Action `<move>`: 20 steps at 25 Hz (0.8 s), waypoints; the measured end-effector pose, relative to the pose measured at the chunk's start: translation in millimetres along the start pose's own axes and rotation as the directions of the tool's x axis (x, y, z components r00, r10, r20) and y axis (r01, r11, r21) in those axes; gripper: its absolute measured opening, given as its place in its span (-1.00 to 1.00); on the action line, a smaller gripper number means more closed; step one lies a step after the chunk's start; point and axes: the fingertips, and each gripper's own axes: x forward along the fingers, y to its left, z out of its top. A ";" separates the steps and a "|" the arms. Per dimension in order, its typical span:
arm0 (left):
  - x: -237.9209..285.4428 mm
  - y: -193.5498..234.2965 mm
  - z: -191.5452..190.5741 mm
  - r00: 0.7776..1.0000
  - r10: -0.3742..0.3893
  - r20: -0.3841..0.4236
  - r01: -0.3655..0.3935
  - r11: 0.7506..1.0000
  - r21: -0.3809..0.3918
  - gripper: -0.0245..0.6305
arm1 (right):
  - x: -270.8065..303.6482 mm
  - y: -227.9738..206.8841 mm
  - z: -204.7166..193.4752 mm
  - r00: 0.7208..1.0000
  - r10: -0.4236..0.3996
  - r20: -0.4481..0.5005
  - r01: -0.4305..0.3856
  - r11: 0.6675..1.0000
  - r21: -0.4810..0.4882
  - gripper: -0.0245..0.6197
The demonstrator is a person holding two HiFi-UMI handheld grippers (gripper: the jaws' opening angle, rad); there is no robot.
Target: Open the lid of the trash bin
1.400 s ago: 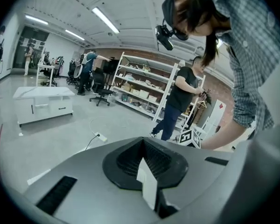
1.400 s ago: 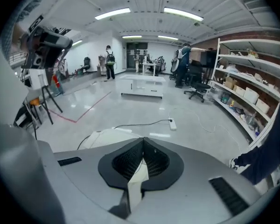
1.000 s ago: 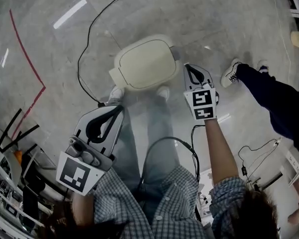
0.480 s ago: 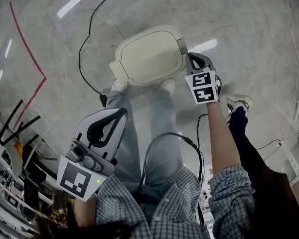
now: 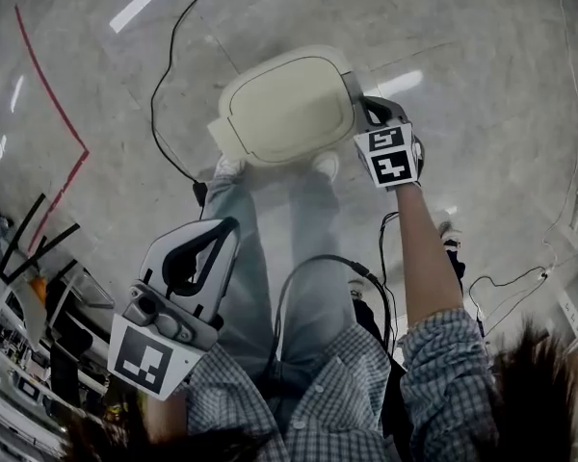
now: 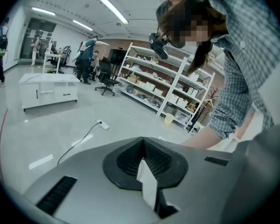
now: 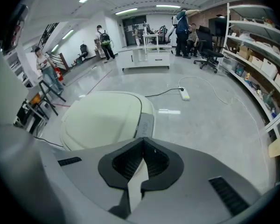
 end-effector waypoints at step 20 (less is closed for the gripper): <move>1.2 1.7 6.9 1.000 0.007 -0.002 -0.007 1.000 0.016 -0.93 | 1.8 -5.1 -0.5 0.997 0.081 0.016 -0.082 0.992 0.098 -0.87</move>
